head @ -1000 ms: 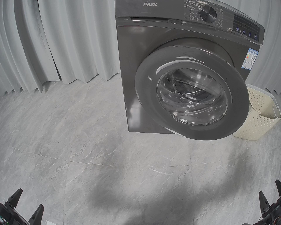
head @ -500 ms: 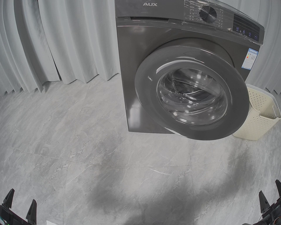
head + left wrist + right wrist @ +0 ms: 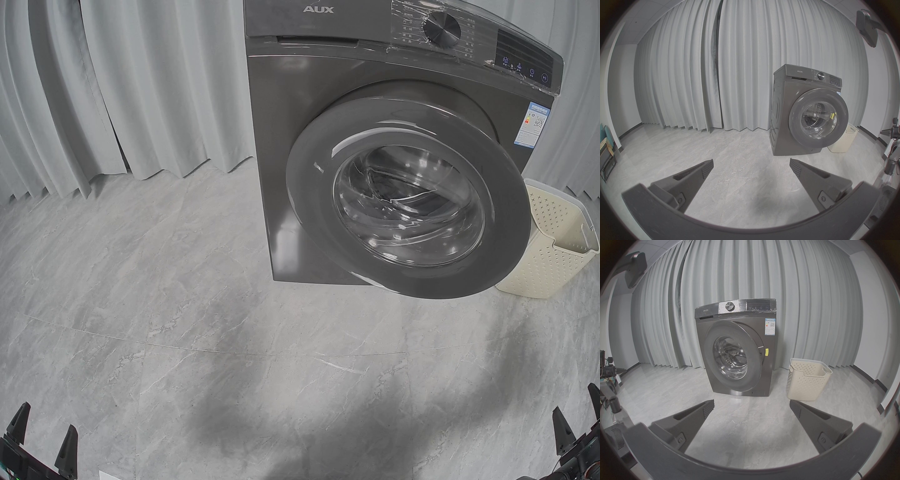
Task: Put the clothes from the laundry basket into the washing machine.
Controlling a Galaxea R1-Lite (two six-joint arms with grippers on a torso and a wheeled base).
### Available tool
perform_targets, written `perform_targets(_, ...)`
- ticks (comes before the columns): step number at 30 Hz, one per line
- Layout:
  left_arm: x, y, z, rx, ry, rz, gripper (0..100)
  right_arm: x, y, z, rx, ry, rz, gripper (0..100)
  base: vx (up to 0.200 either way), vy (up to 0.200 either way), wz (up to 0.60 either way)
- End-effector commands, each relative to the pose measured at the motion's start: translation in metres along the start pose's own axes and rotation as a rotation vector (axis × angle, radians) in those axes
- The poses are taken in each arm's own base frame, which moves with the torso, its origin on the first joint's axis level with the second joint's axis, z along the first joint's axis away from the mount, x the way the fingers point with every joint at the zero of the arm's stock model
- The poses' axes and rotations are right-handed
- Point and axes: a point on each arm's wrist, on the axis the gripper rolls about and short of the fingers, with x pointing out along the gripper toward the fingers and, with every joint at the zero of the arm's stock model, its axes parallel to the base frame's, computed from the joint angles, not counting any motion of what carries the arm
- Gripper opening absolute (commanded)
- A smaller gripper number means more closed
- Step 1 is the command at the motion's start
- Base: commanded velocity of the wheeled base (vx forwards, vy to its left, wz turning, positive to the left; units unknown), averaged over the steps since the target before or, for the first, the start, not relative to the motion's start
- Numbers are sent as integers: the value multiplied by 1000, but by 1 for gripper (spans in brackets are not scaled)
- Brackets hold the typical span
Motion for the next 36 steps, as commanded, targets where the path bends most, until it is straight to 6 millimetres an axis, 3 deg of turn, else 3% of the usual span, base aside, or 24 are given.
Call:
perform_targets(1, 1, 0, -5, 0, 11, 1, 100, 1, 0, -5, 12, 13, 0, 100, 0, -200, 0)
perform_targets(4, 1, 0, -5, 0, 11, 1, 100, 0, 0, 0, 14, -24, 2, 100, 0, -200, 0)
perform_targets(7, 1, 0, -5, 1, 11, 1, 100, -13, 0, 45, 44, -243, 18, 100, 0, -200, 0)
perform_targets(9, 1, 0, -5, 1, 9, -1, 100, -17, 0, 59, 56, -273, 31, 100, 0, -200, 0)
perform_targets(10, 1, 0, -5, 3, 9, -1, 100, -12, 1, 68, 59, -209, 60, 100, 0, -200, 0)
perform_targets(14, 1, 0, -5, 3, 9, -2, 100, 15, 3, 69, 73, 5, 195, 100, 0, -200, 0)
perform_targets(17, 1, 0, -5, 3, 9, -2, 100, 53, 5, 84, 90, 165, 314, 100, 0, -200, 0)
perform_targets(21, 1, 0, -5, 6, 9, -4, 100, 102, 13, 104, 96, 201, 427, 100, 0, -150, 0)
perform_targets(26, 1, 0, -5, 6, 9, -5, 100, 143, 29, 109, 87, 236, 488, 100, 0, 0, 0)
perform_targets(36, 1, 0, -5, 4, 11, -5, 100, 183, 48, 115, 69, 254, 478, 100, 60, 0, 0)
